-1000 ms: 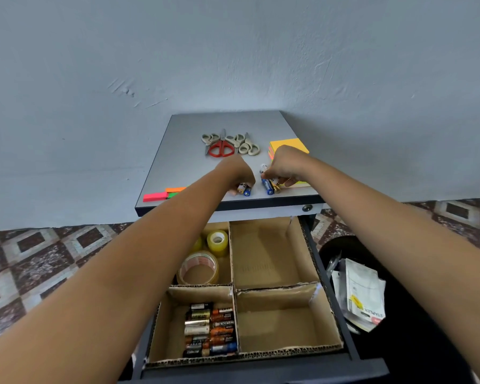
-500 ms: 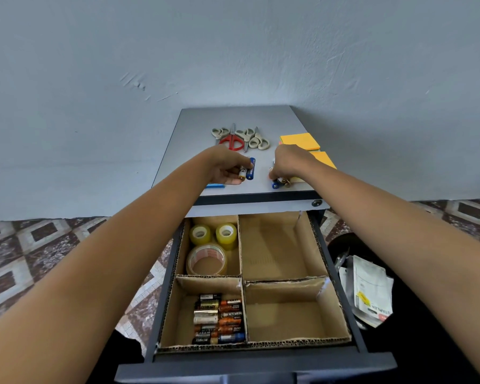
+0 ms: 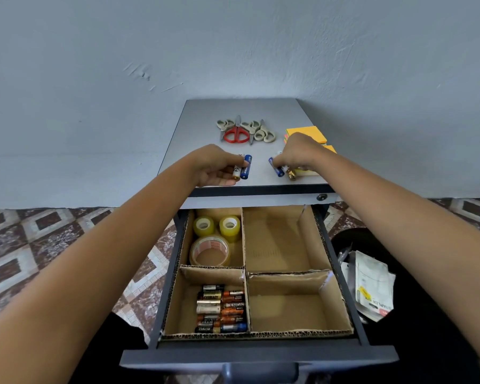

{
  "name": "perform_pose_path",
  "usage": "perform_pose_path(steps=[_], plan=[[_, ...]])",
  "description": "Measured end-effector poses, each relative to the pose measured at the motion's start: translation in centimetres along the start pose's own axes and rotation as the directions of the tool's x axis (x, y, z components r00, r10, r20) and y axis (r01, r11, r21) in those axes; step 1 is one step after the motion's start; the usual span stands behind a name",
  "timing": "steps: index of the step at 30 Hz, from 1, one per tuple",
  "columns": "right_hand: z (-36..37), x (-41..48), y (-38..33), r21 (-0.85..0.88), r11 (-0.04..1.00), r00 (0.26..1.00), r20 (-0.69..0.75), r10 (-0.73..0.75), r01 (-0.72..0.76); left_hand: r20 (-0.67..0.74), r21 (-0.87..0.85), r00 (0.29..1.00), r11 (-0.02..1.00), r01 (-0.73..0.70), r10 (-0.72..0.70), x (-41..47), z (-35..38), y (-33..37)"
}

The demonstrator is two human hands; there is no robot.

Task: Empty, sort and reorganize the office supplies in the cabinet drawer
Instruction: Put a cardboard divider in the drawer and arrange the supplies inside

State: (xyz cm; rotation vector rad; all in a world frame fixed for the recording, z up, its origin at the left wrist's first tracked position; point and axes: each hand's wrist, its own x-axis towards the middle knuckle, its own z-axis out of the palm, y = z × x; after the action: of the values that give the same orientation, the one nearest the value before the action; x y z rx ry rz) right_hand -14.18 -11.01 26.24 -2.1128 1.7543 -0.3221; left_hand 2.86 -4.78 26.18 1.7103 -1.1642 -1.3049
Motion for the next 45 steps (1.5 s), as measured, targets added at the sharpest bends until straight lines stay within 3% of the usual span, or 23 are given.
perform_pose_path(steps=[3,7,11,14,17,22,26,31,41,45], plan=[[-0.4,-1.2,-0.4,0.249,0.968,1.0,-0.006,-0.001,0.003,0.045,-0.004,0.999,1.0,-0.007,0.007,-1.3,-0.4,-1.0],[0.8,-4.0,-0.7,0.554,0.832,0.999,0.037,-0.028,0.003,0.147,0.026,0.989,1.0,-0.003,0.0,-3.2,-0.9,-3.7],[3.8,-7.9,-0.4,0.651,0.759,0.99,0.117,-0.079,-0.017,0.294,0.231,0.95,0.972,0.037,-0.106,-4.7,-1.3,-8.3],[6.5,-10.1,0.3,0.631,0.774,0.978,0.189,-0.086,-0.053,0.35,0.394,0.916,0.918,0.046,-0.196,-5.0,-1.4,-11.7],[8.8,-11.6,1.0,0.604,0.794,0.964,0.246,-0.099,-0.072,0.422,0.581,0.869,0.813,-0.04,-0.258,-4.8,-1.2,-13.9],[10.9,-12.6,1.9,0.598,0.793,0.948,0.305,-0.094,-0.114,0.541,0.81,0.726,0.496,-0.313,-0.425,-4.0,0.0,-14.6],[11.4,-12.7,2.4,0.614,0.781,0.94,0.321,-0.113,-0.116,0.546,0.825,0.636,0.215,-0.523,-0.546,-3.0,1.4,-15.3],[12.0,-12.5,2.3,0.622,0.769,0.935,0.341,-0.094,-0.15,0.529,0.77,0.578,0.066,-0.634,-0.622,-1.8,2.0,-16.9],[14.0,-10.8,2.0,0.629,0.75,0.918,0.39,-0.076,-0.205,0.59,0.7,0.537,0.051,-0.713,-0.603,-1.4,2.0,-18.3],[14.3,-10.5,1.7,0.635,0.748,0.909,0.403,-0.106,-0.195,0.611,0.62,0.508,-0.033,-0.784,-0.607,-1.7,1.9,-18.3]])
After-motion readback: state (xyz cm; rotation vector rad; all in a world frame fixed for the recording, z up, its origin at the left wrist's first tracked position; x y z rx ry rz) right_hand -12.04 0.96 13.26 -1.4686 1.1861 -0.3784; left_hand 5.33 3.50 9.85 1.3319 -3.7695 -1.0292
